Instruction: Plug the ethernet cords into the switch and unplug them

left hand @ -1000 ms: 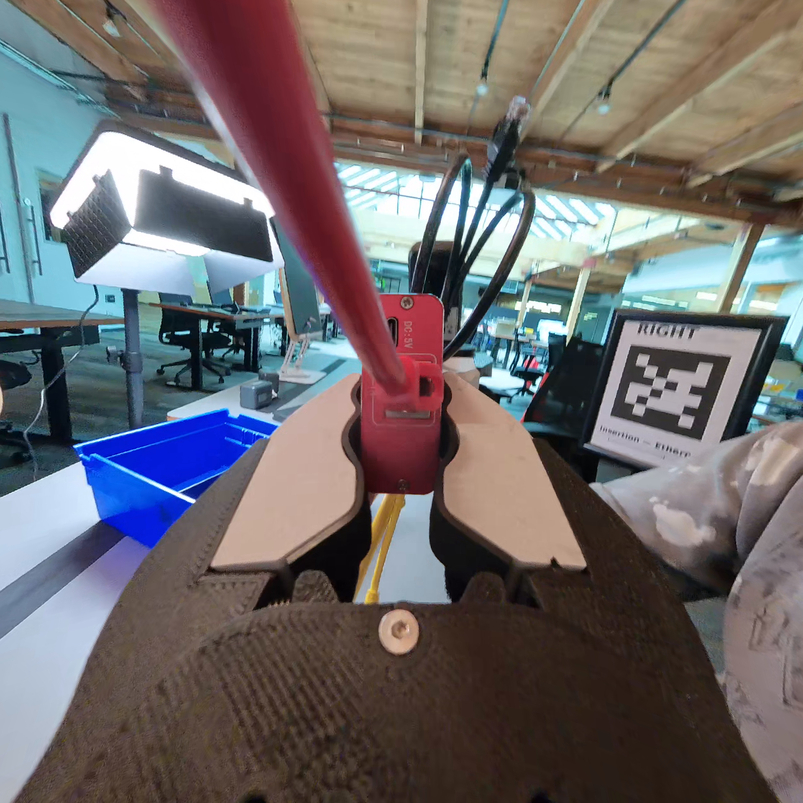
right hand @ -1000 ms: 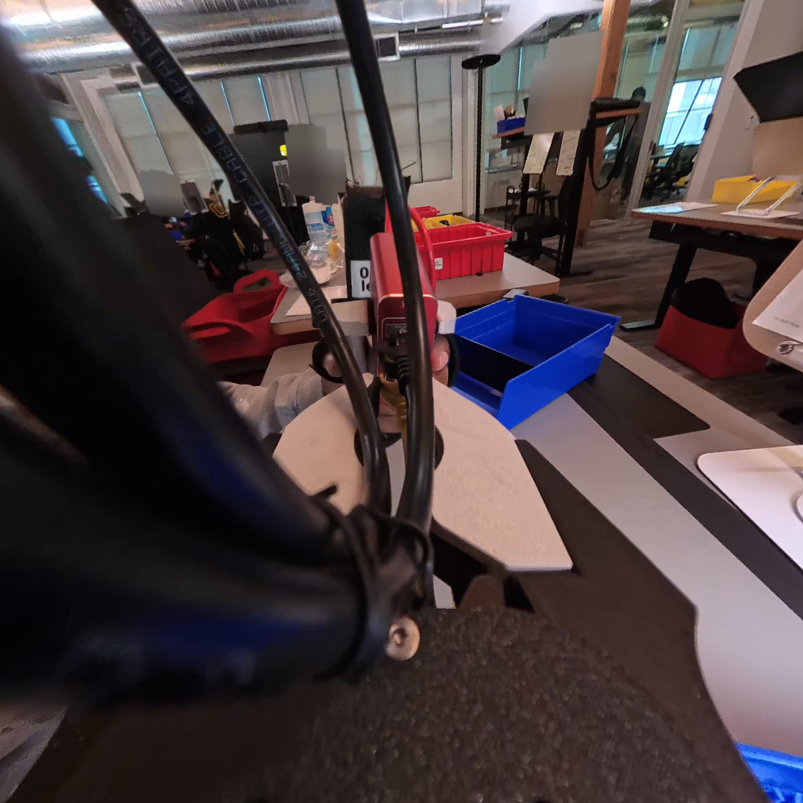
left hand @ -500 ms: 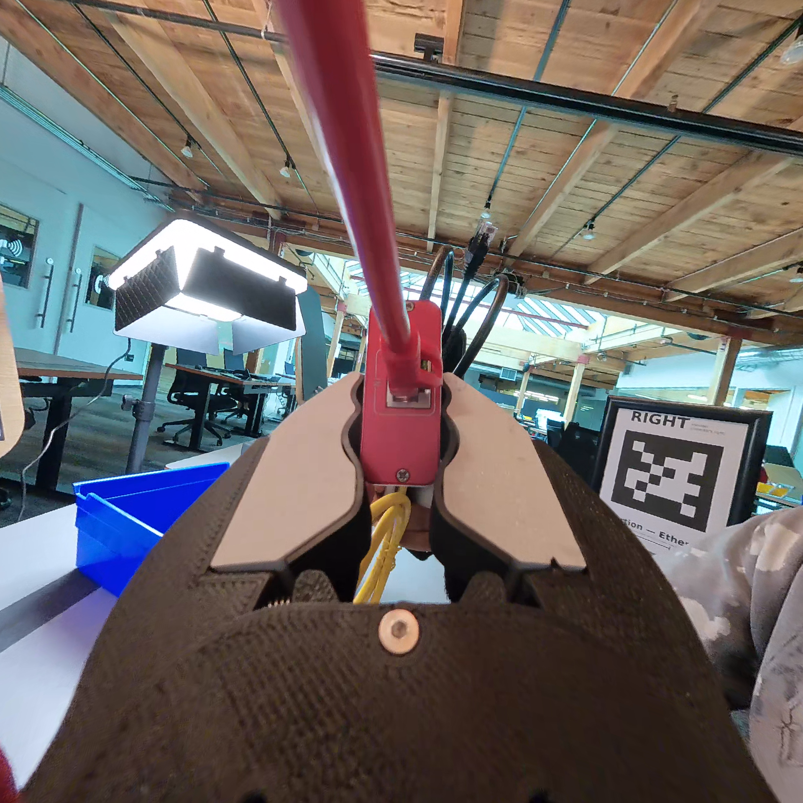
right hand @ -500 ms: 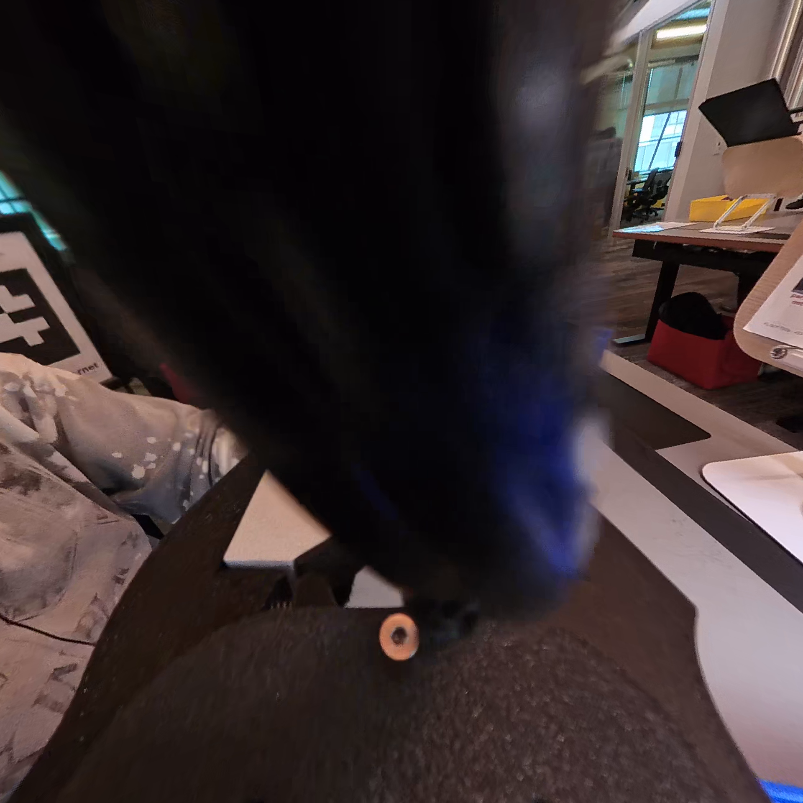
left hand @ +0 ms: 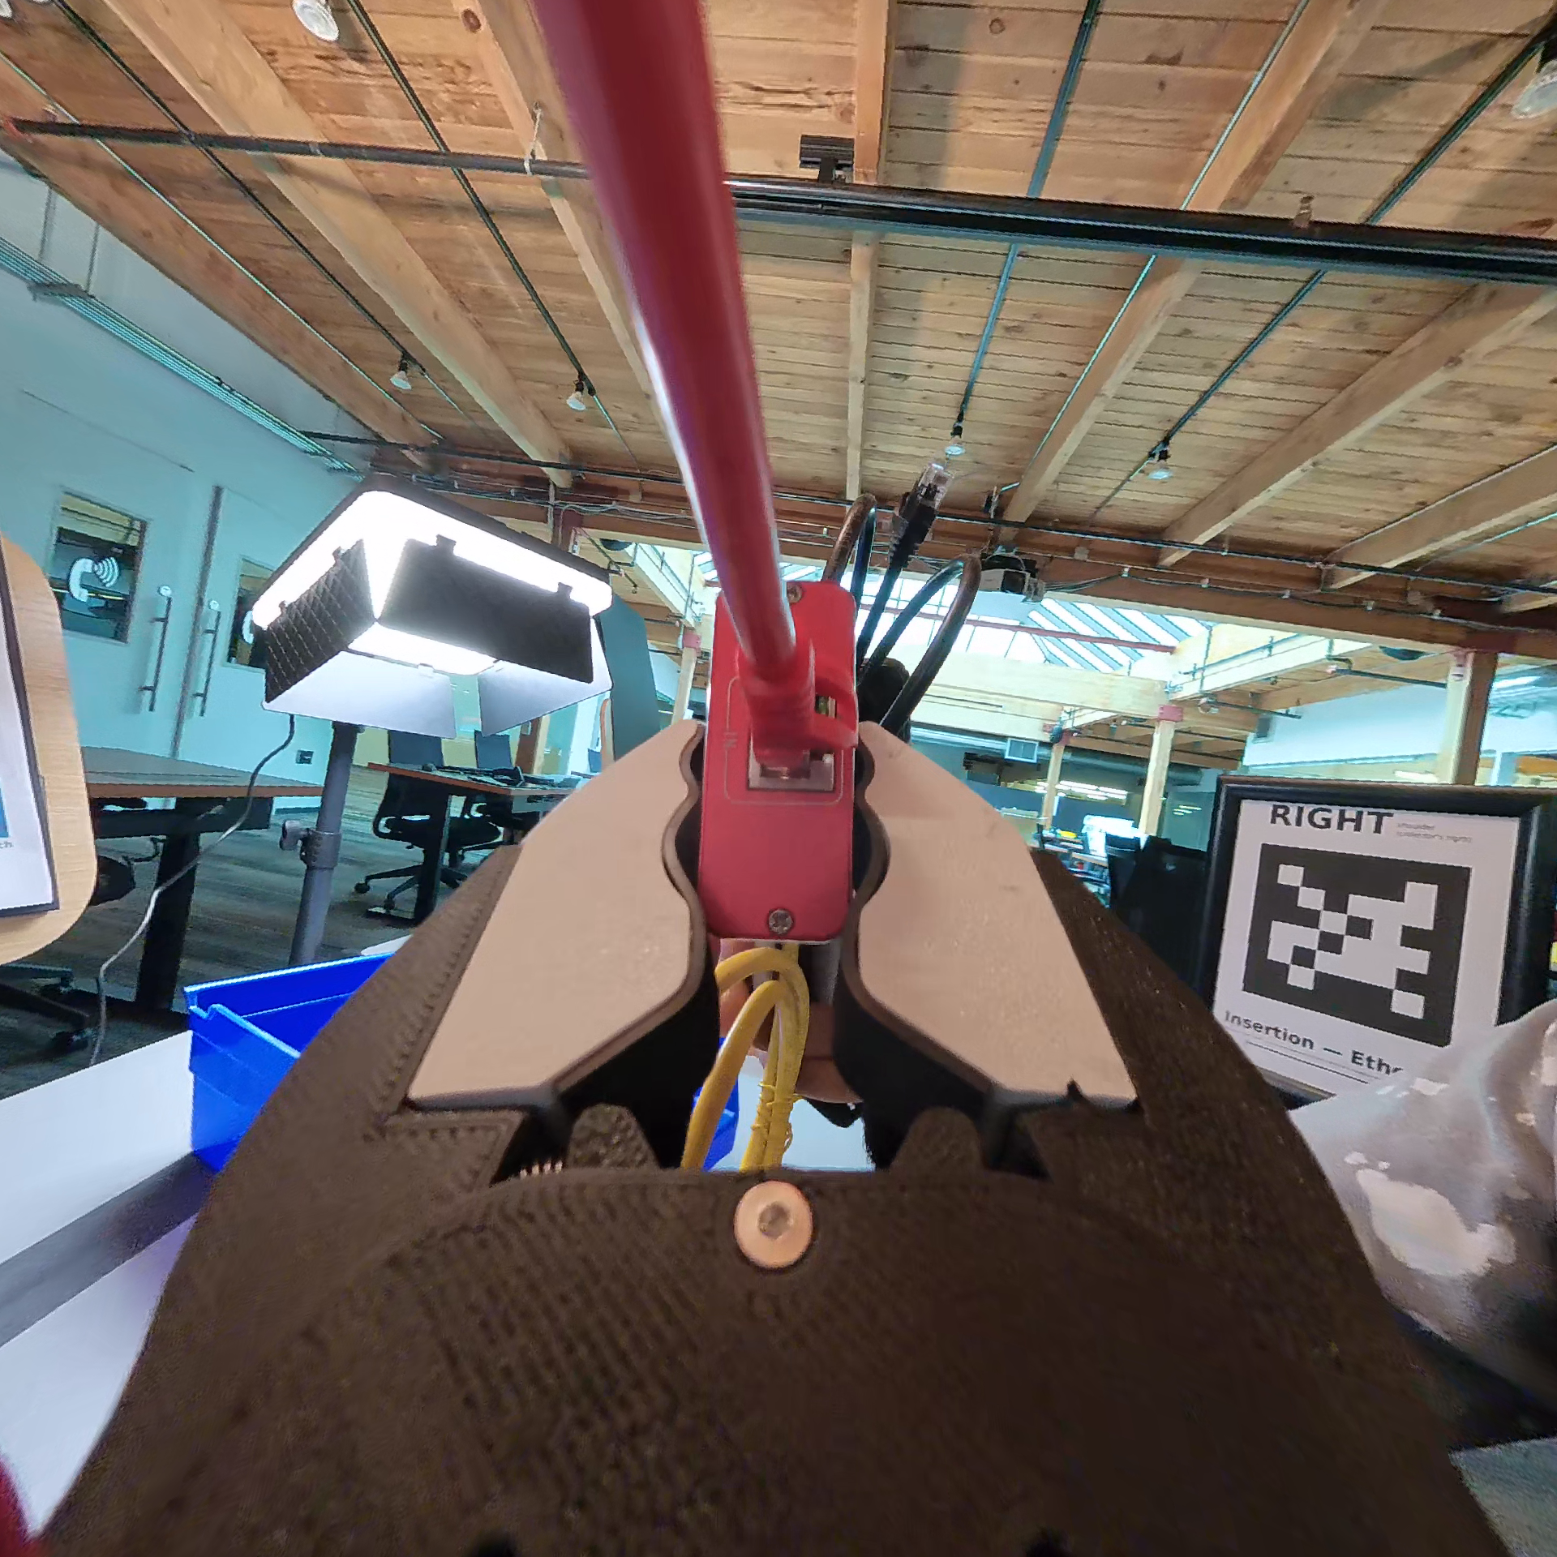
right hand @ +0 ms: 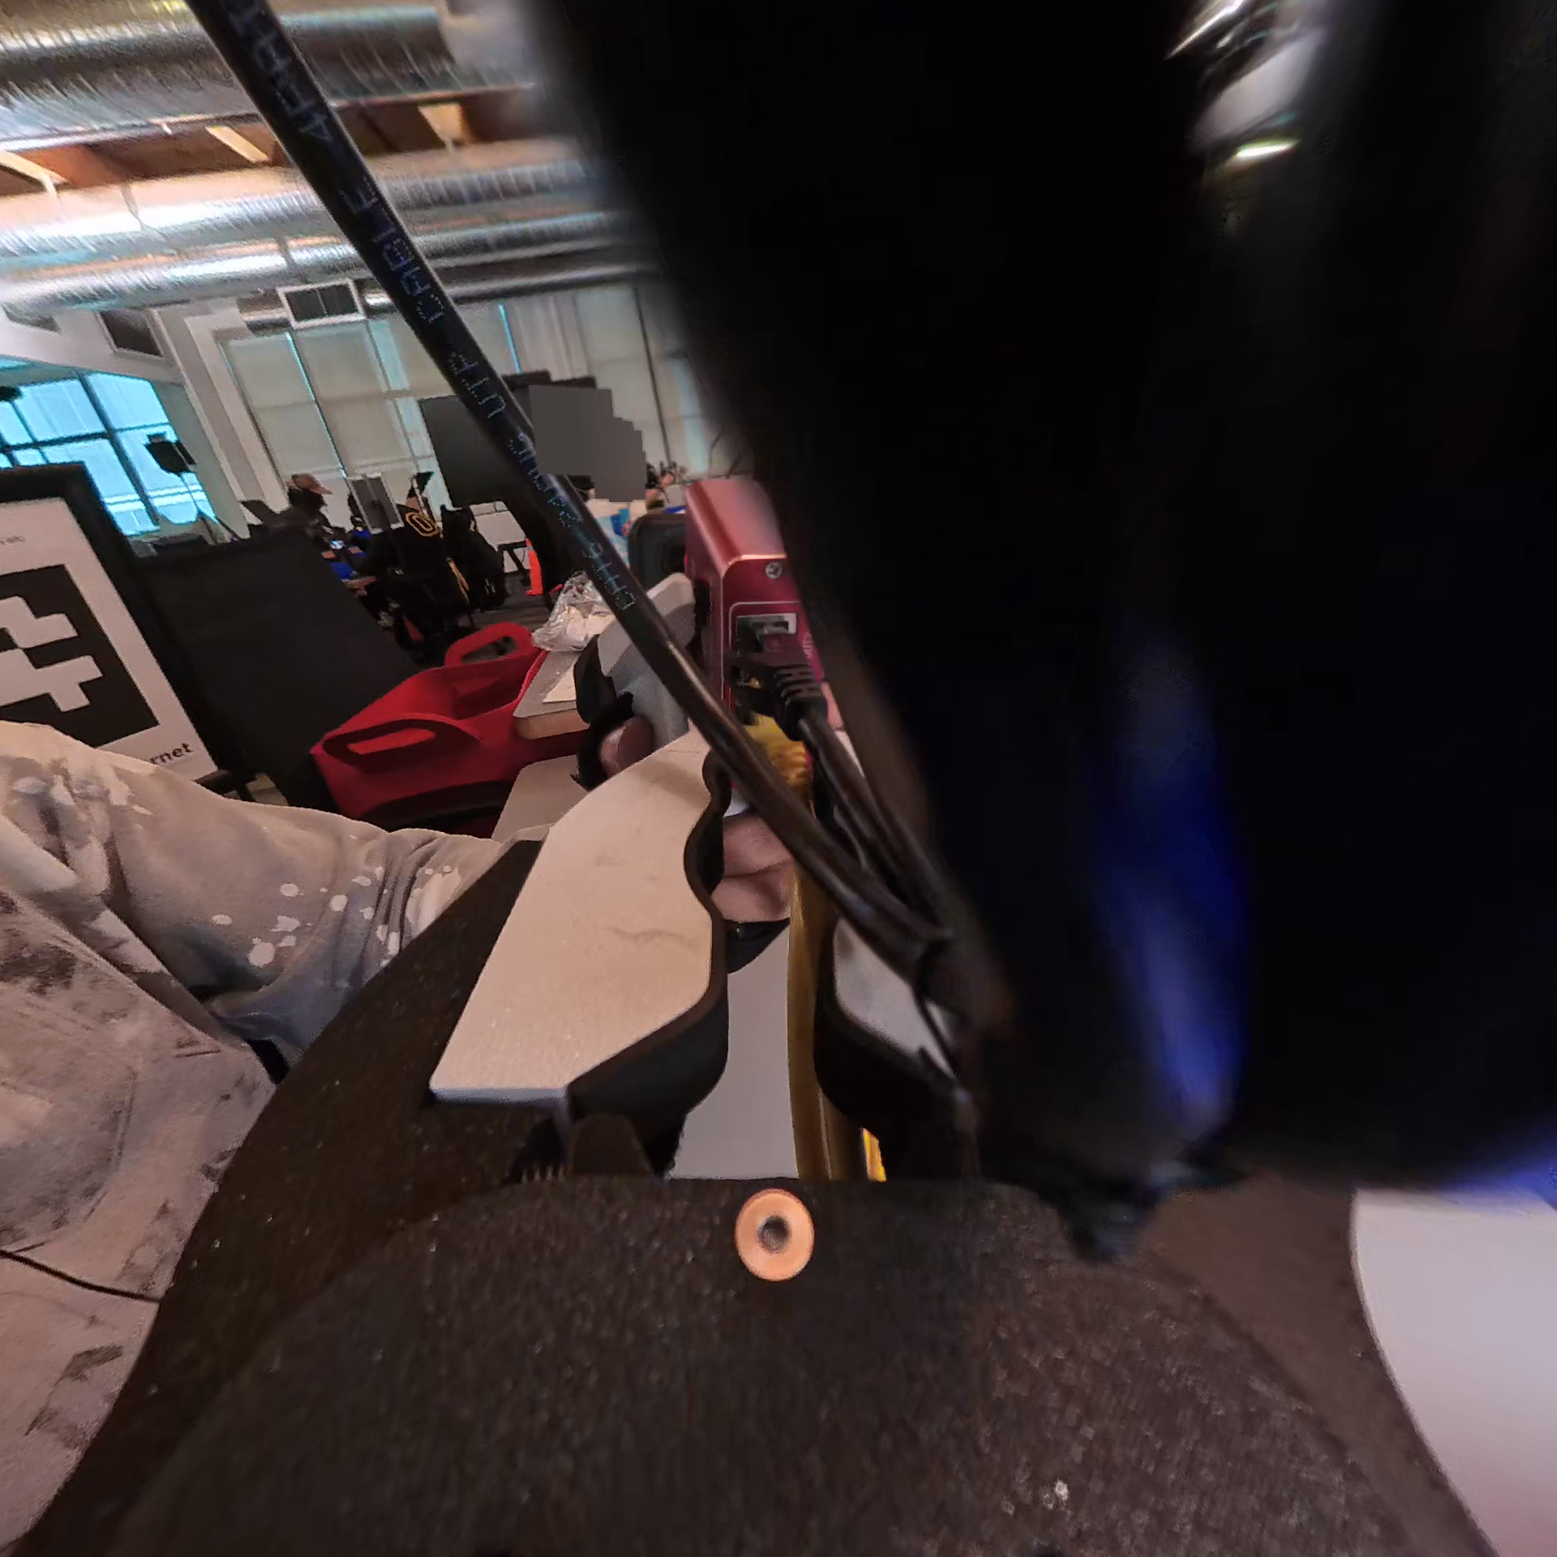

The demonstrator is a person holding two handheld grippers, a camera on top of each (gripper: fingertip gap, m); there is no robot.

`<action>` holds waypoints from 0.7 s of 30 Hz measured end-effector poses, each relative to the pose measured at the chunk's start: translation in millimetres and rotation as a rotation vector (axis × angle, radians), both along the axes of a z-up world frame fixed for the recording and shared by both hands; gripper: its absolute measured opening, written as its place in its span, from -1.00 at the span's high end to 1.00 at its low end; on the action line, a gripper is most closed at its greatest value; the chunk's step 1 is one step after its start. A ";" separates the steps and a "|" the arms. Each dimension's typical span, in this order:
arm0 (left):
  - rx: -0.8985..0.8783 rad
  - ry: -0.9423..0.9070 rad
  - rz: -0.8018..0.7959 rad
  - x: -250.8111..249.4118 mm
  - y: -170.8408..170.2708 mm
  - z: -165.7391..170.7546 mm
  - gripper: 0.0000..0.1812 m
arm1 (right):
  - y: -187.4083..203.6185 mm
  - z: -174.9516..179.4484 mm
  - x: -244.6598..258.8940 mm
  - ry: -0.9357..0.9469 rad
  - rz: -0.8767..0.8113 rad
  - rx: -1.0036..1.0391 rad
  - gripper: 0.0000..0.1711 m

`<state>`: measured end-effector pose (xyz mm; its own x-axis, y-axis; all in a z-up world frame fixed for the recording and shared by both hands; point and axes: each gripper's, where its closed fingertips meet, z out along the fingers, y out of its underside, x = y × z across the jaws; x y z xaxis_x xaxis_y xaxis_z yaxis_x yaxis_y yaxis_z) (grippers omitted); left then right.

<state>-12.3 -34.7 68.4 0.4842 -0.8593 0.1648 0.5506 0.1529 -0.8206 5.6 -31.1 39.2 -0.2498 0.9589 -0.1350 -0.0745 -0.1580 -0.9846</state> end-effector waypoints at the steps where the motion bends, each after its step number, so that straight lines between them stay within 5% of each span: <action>1: 0.004 0.004 0.006 0.3 -0.1 -0.5 0.66 | 0.3 0.0 0.0 0.000 -0.009 0.006 0.79; 21: 0.130 0.144 0.241 -8.2 -7.7 10.4 0.66 | 20.1 3.9 -2.1 0.010 -0.312 0.264 0.87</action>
<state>-20.4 -42.4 78.7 0.6871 -0.7262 -0.0245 0.3649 0.3741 -0.8526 3.5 -11.1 43.1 0.0586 0.9902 0.1267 -0.0884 0.1315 -0.9874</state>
